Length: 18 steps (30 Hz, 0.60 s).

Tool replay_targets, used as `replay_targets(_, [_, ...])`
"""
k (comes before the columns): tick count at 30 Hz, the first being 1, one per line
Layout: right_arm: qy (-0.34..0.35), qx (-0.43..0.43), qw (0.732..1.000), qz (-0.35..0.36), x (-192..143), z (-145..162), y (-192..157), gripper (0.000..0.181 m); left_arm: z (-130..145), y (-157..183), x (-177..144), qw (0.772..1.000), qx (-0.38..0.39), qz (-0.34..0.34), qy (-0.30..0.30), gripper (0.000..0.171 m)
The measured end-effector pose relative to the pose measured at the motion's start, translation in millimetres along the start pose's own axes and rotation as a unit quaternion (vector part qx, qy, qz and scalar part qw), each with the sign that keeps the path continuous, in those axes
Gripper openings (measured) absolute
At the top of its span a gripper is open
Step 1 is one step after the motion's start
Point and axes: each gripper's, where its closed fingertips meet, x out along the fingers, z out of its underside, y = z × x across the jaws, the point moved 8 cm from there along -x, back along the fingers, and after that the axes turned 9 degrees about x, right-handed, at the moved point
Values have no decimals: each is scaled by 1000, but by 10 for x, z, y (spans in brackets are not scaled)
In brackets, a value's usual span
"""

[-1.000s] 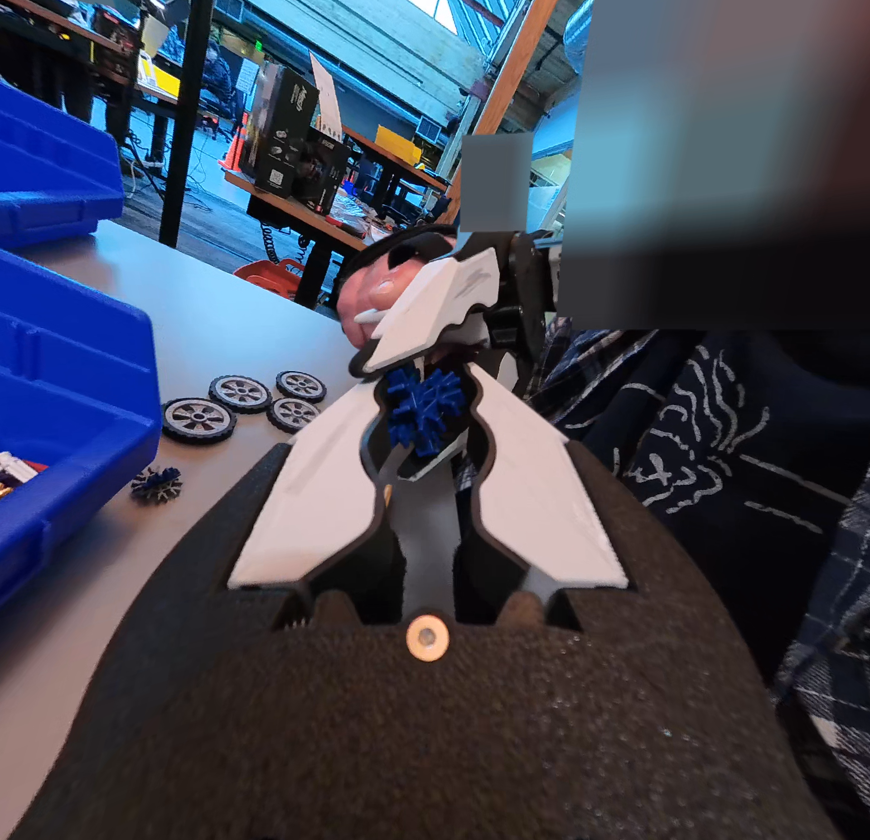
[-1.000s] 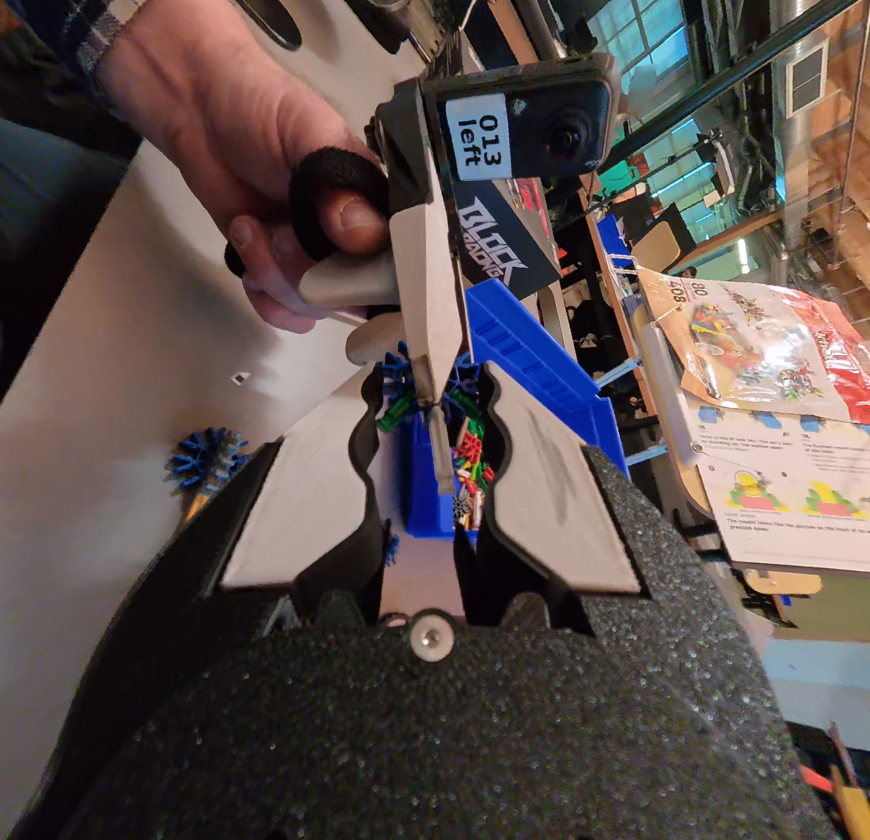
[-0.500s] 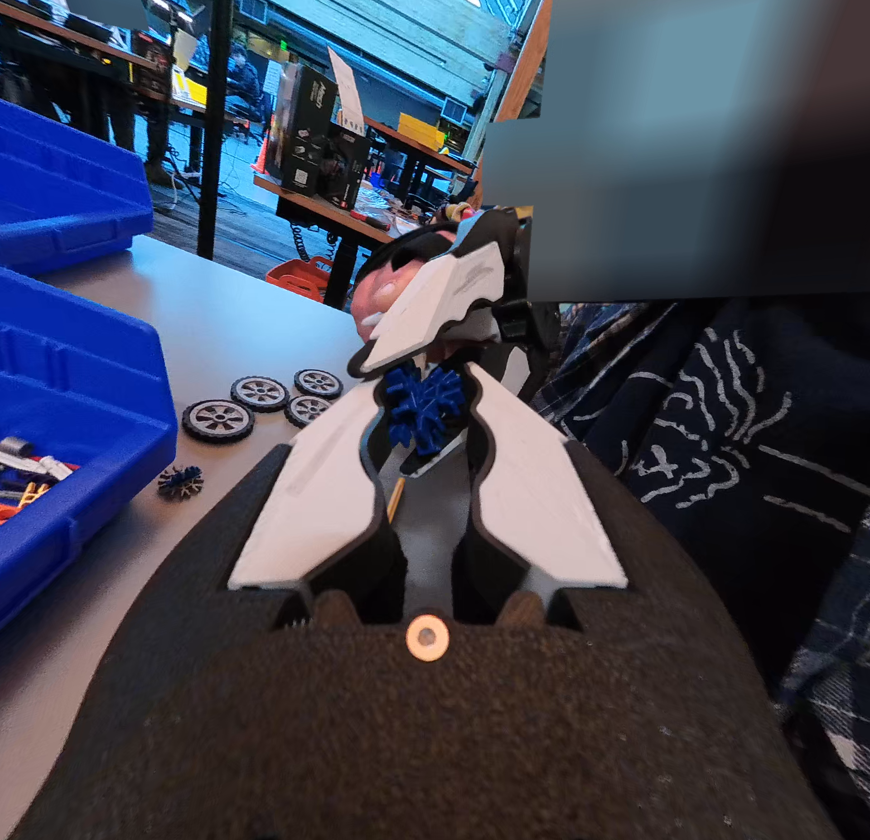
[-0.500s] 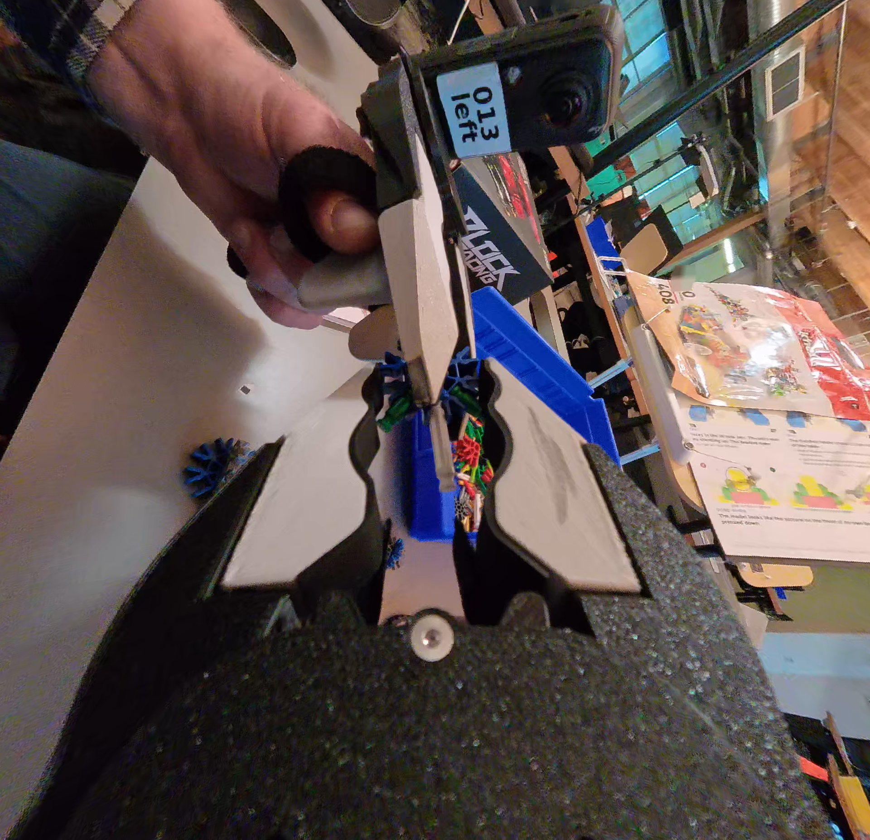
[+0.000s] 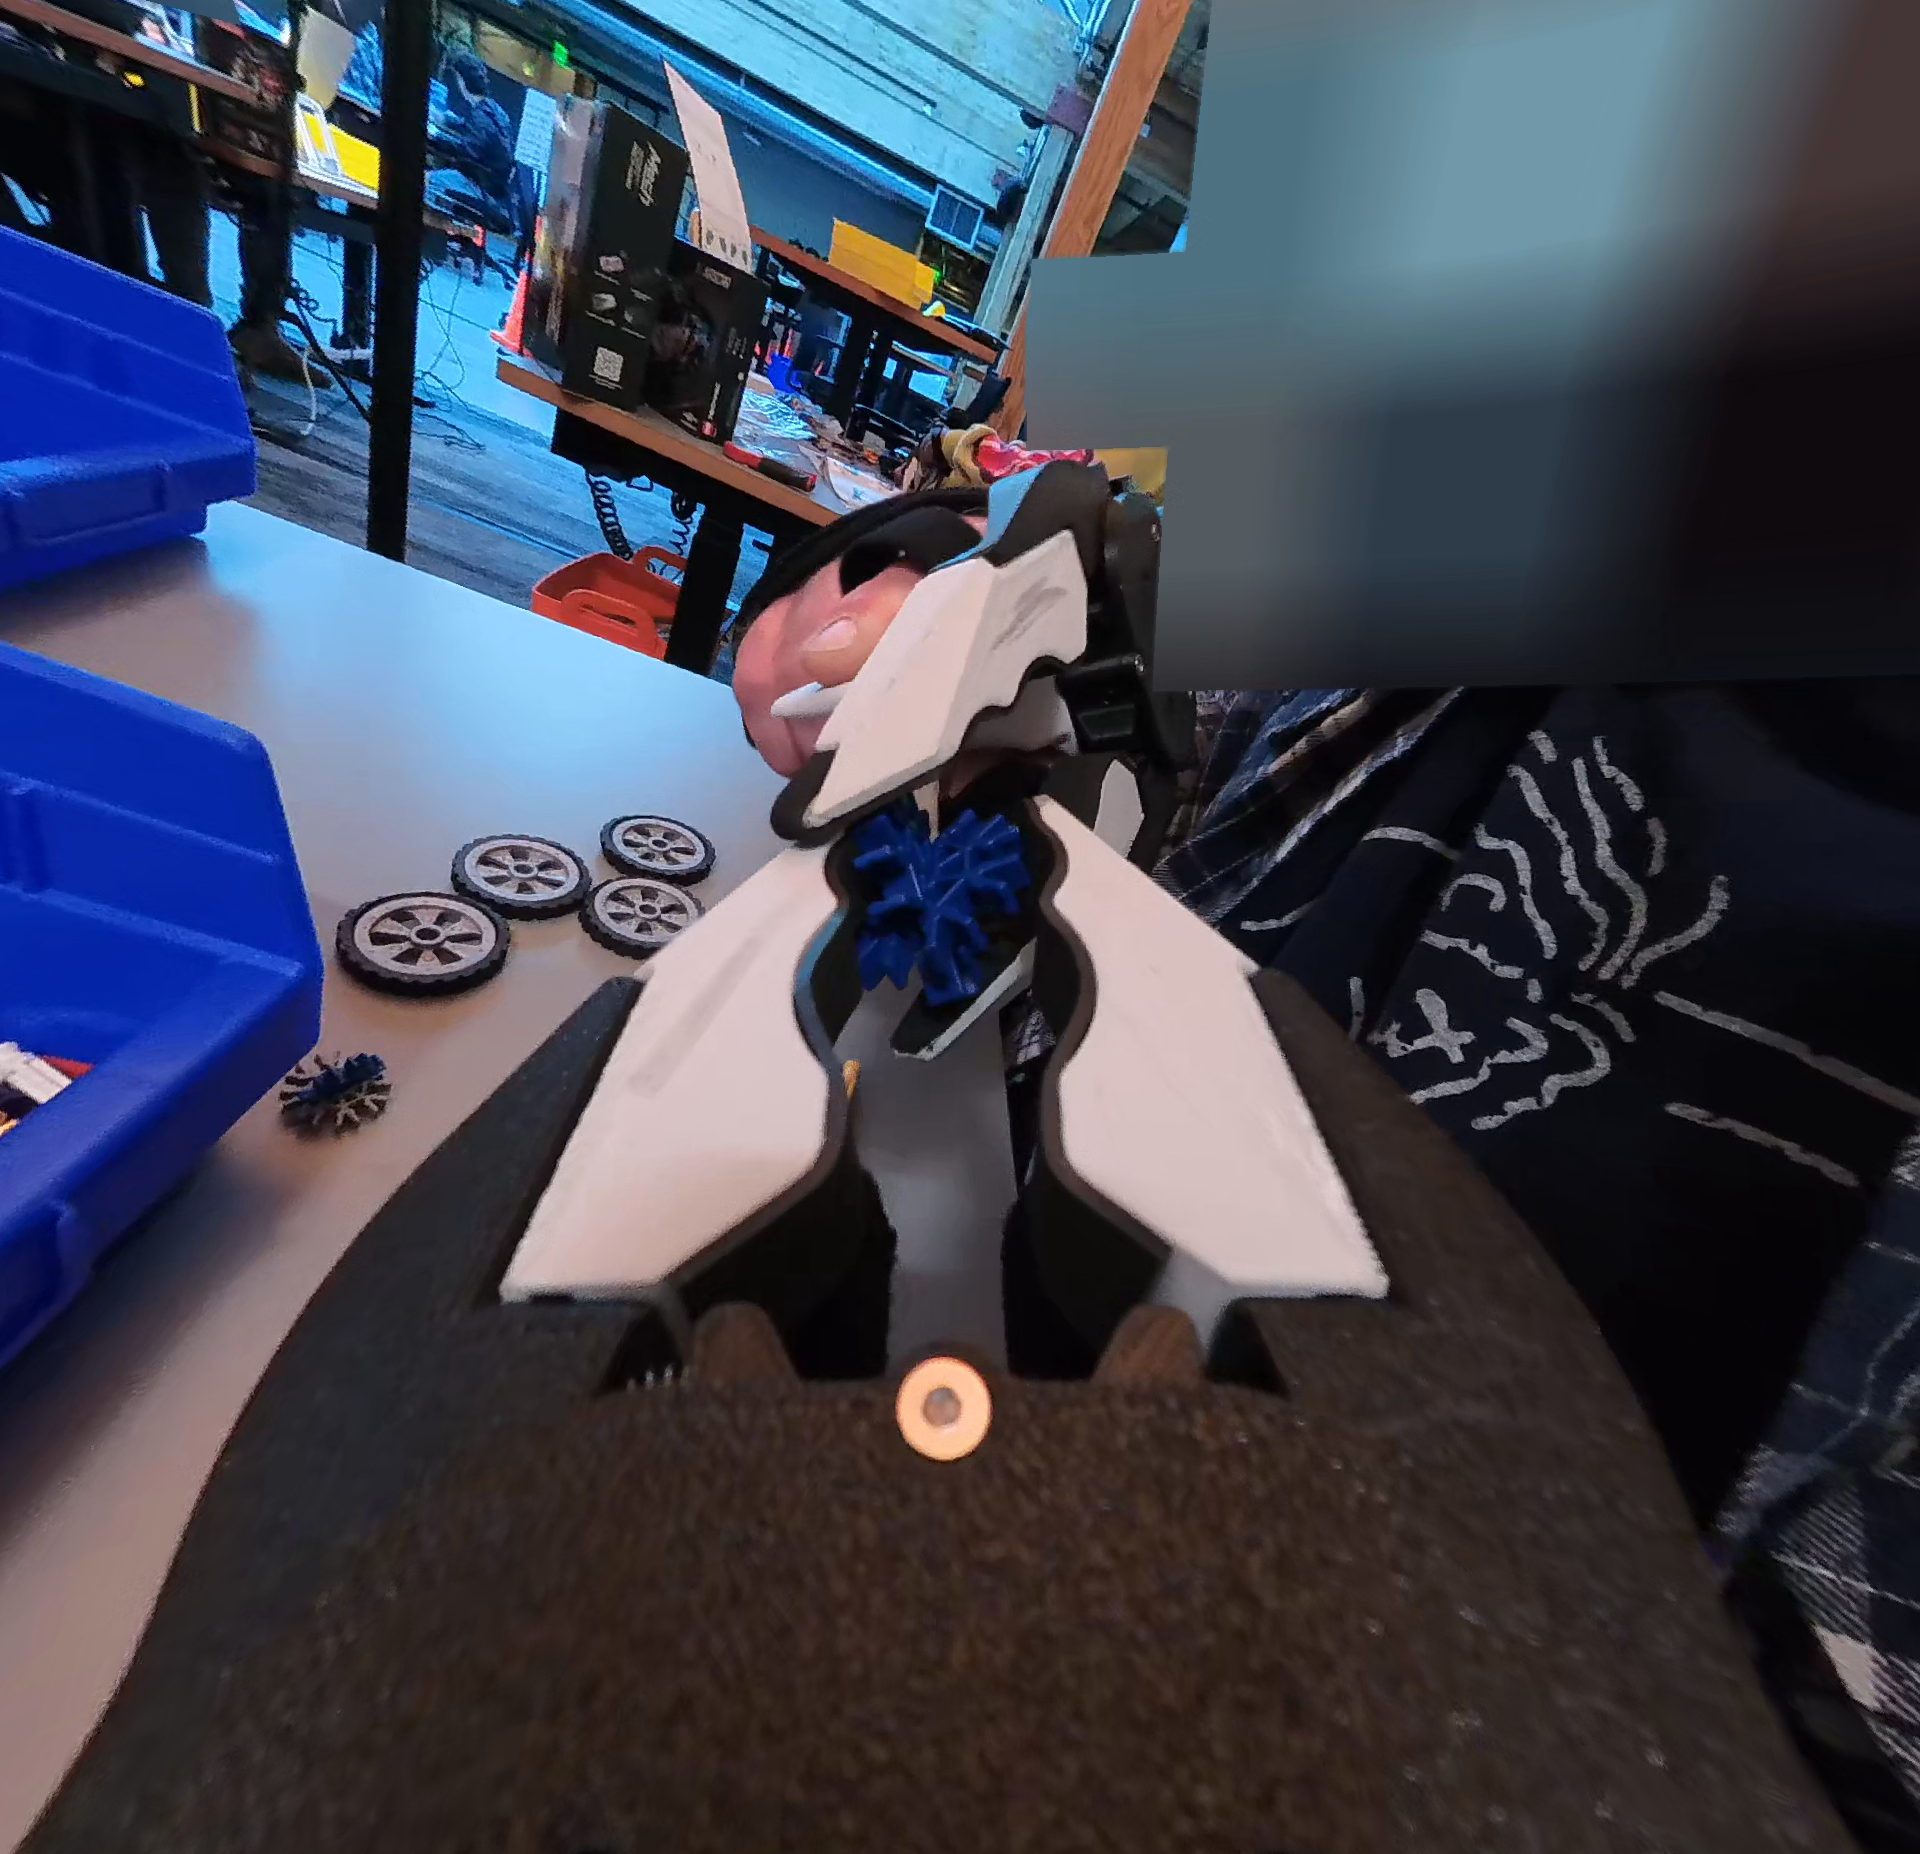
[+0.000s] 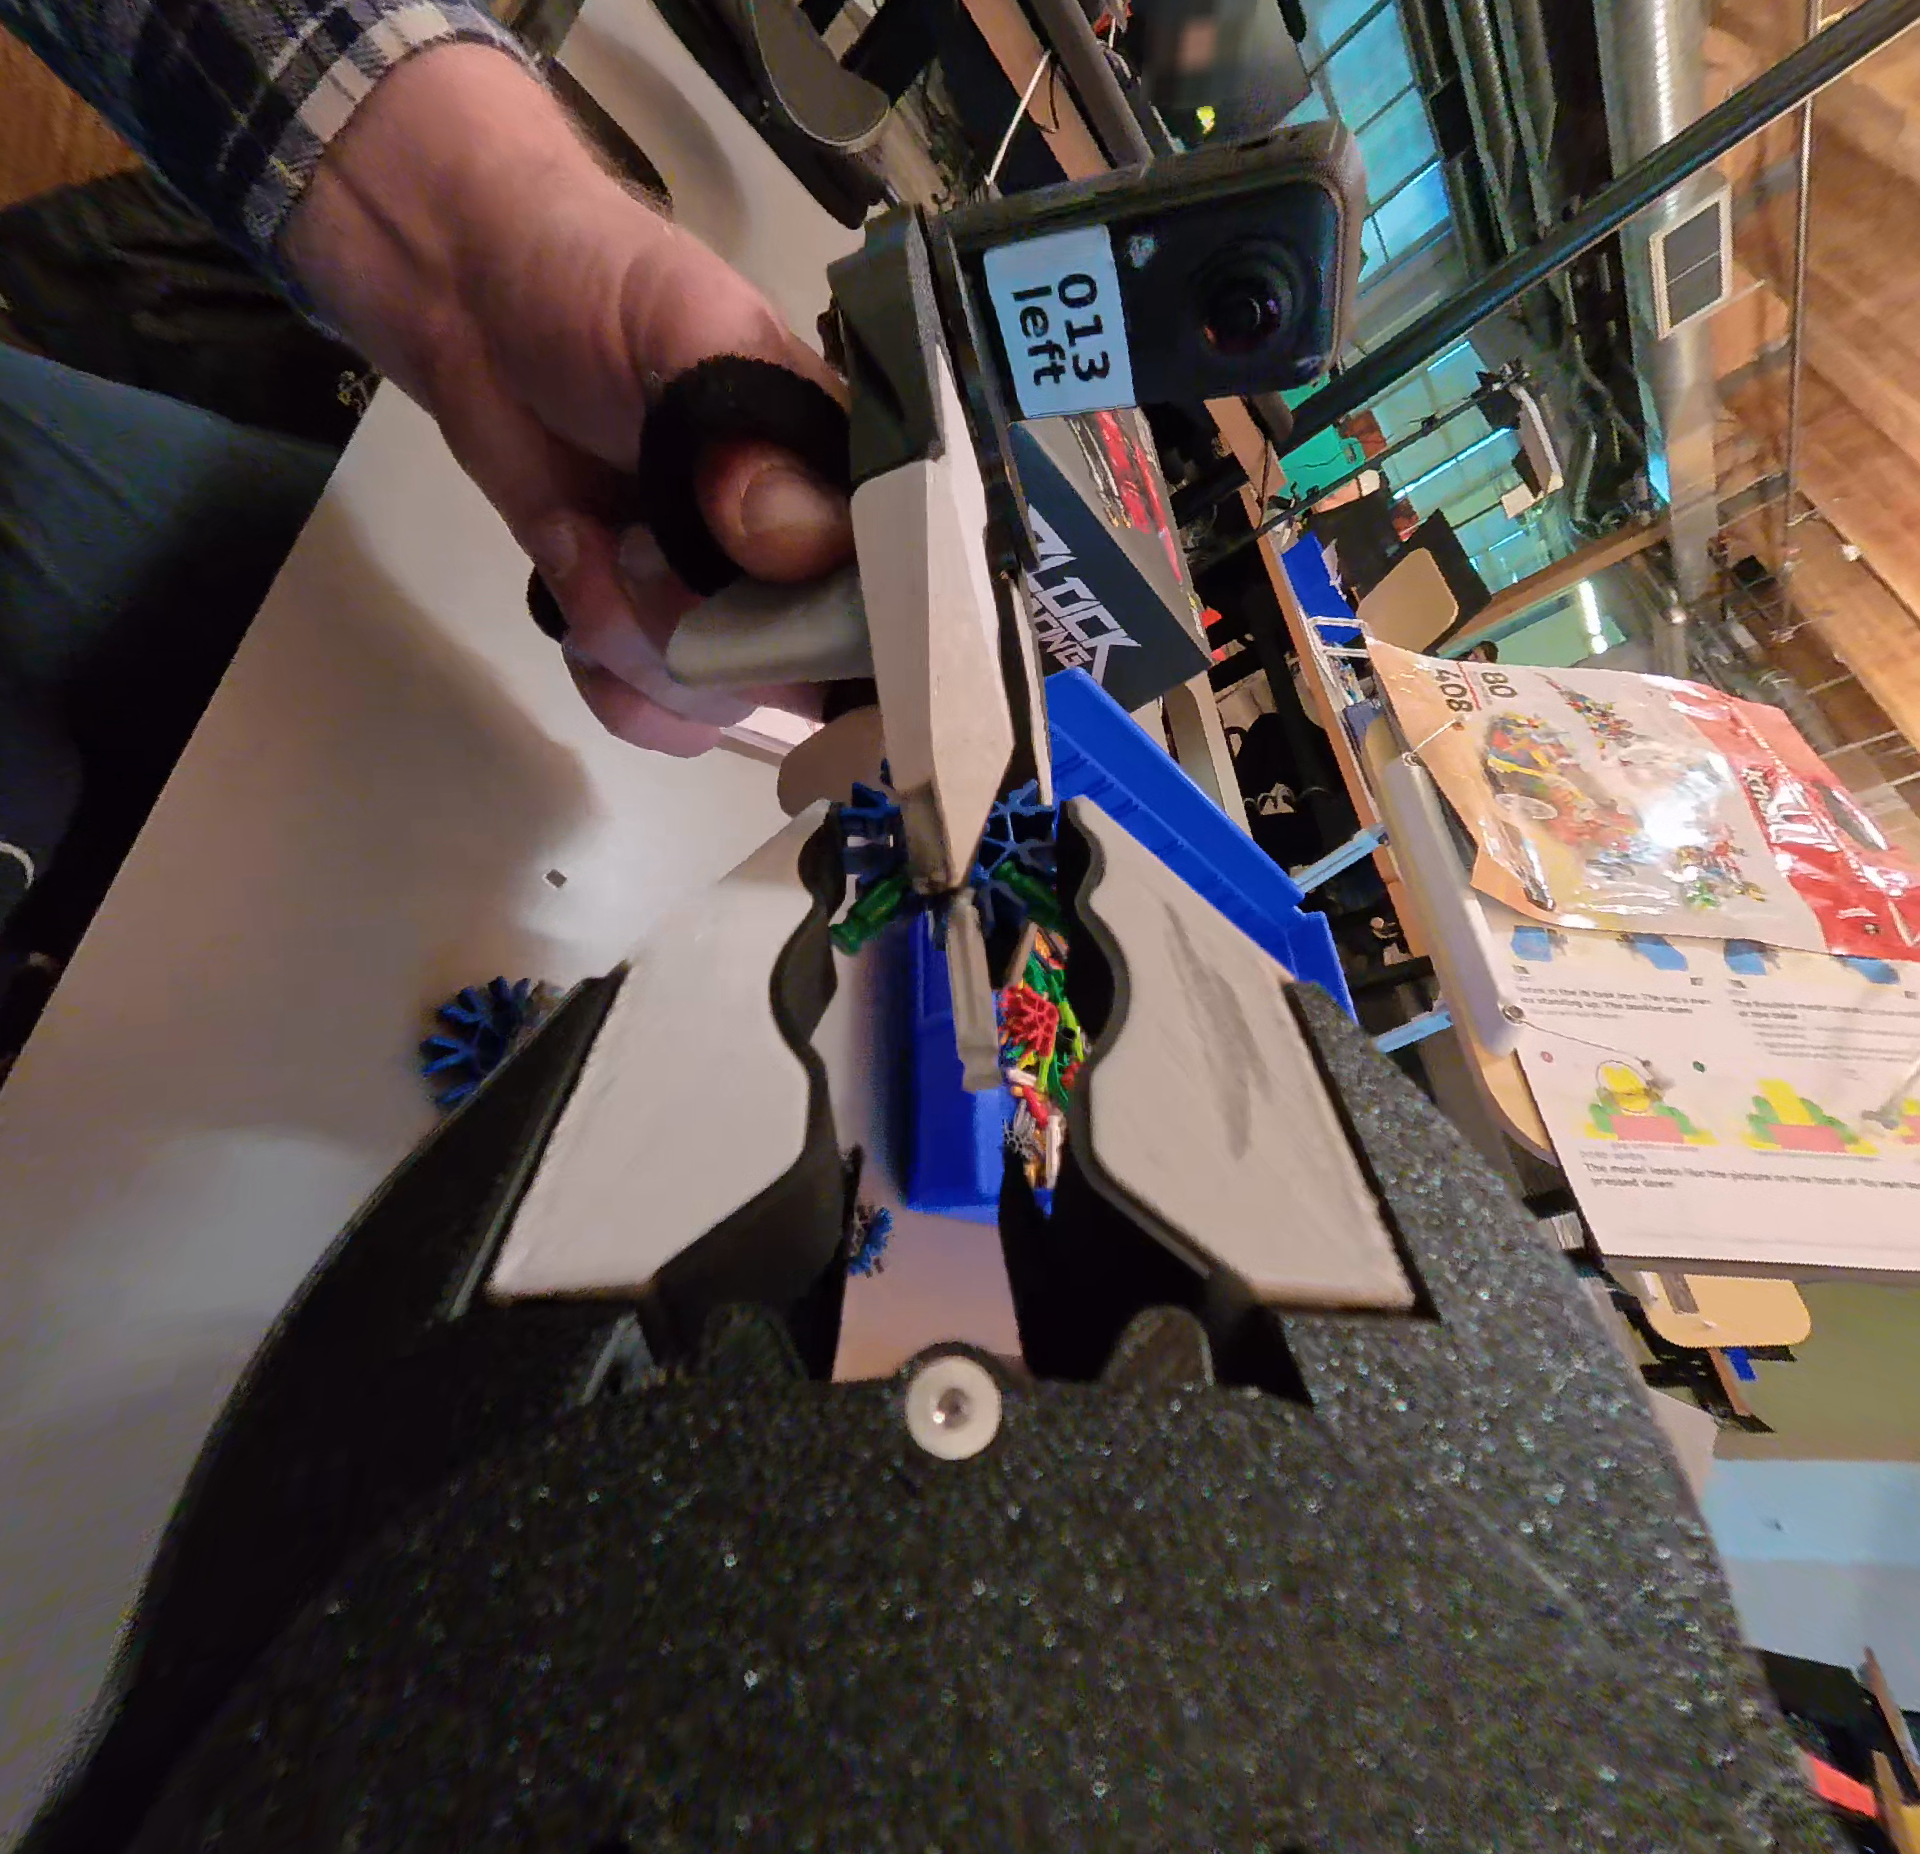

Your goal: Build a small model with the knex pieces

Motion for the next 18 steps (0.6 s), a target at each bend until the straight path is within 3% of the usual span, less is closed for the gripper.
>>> replay_targets(13, [-13, 14, 1000, 19, 50, 14, -7, 37, 48, -38, 13, 999, -22, -19, 33, 24])
replay_targets(18, [-44, 17, 998, 47, 128, 68, 13, 38, 43, -99, 8, 996, 24, -87, -6, 24])
